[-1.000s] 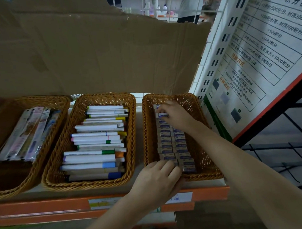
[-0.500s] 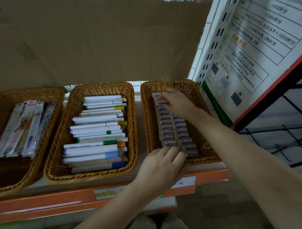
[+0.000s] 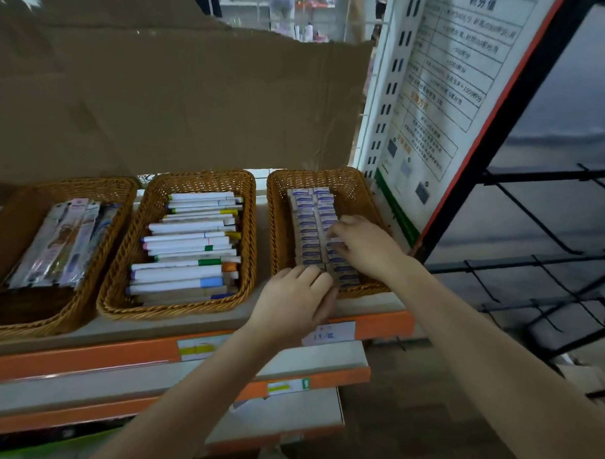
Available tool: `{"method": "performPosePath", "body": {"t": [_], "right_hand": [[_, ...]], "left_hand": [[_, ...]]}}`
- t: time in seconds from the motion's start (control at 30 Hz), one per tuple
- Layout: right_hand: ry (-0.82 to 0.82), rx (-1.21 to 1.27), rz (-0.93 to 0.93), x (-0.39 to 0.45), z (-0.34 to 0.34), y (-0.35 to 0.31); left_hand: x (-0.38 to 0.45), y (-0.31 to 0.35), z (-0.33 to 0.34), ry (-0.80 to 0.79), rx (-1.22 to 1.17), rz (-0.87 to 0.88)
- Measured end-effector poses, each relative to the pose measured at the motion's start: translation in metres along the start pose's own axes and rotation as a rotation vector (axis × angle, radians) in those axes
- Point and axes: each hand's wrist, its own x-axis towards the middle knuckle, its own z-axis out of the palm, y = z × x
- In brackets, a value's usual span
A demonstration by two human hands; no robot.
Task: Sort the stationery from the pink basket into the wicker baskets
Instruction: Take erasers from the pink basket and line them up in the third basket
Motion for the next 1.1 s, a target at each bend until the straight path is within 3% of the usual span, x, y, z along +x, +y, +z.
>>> {"method": "performPosePath", "body": {"t": [0.17, 0.43, 0.6, 0.87, 1.1], "right_hand": [[-0.009, -0.007, 0.016, -0.024, -0.009, -0.004], [0.054, -0.025, -0.064, -0.010, -0.044, -0.062], [0.104, -0.019, -0.165, 0.012, -0.052, -0.144], [0.118, 0.000, -0.266, 0.041, -0.030, -0.306], [0.134, 0.100, -0.346, 0.059, -0.005, -0.433]], "left_hand": [[0.008, -0.008, -0.016, -0.164, -0.029, -0.069], [0.011, -0.054, -0.081, -0.280, 0.283, -0.224], [-0.029, -0.100, -0.140, -0.294, 0.473, -0.305], [-0.149, -0.189, -0.228, -0.243, 0.584, -0.503], [-0.251, -0.249, -0.284, -0.196, 0.556, -0.604]]}}
